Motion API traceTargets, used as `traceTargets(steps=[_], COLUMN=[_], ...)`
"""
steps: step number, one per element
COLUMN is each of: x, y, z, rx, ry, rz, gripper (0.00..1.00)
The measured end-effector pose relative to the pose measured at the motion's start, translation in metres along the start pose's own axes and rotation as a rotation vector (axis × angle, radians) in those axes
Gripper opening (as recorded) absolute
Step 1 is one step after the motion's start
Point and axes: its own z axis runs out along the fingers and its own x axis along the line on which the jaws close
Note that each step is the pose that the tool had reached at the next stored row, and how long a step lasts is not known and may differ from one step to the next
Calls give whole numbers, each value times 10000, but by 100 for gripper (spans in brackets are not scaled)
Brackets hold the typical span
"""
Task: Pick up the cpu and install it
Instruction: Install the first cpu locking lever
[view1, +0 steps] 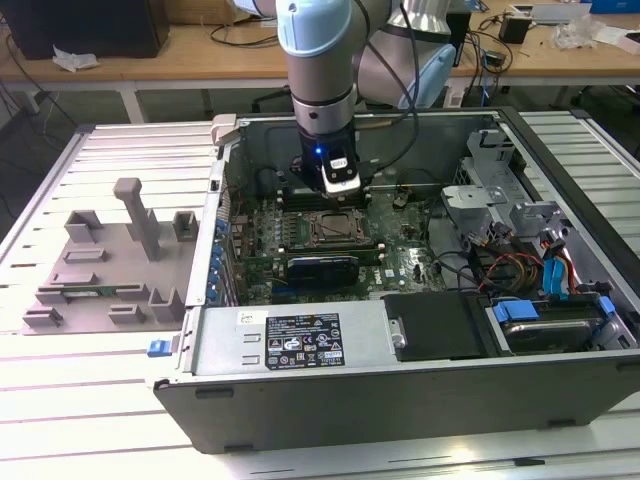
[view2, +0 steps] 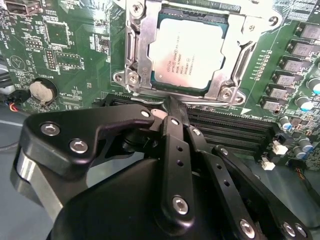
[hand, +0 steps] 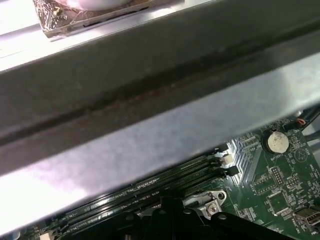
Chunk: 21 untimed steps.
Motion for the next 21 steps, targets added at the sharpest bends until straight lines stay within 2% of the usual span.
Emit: traceTargets(steps=[7,12,21], x=[1,-4,27], y=[-5,6,23], z=[31,-27,-29], rx=[30,26,23], ry=[-16,-18,-39], rz=[23,33,94], gripper=[11,11,11])
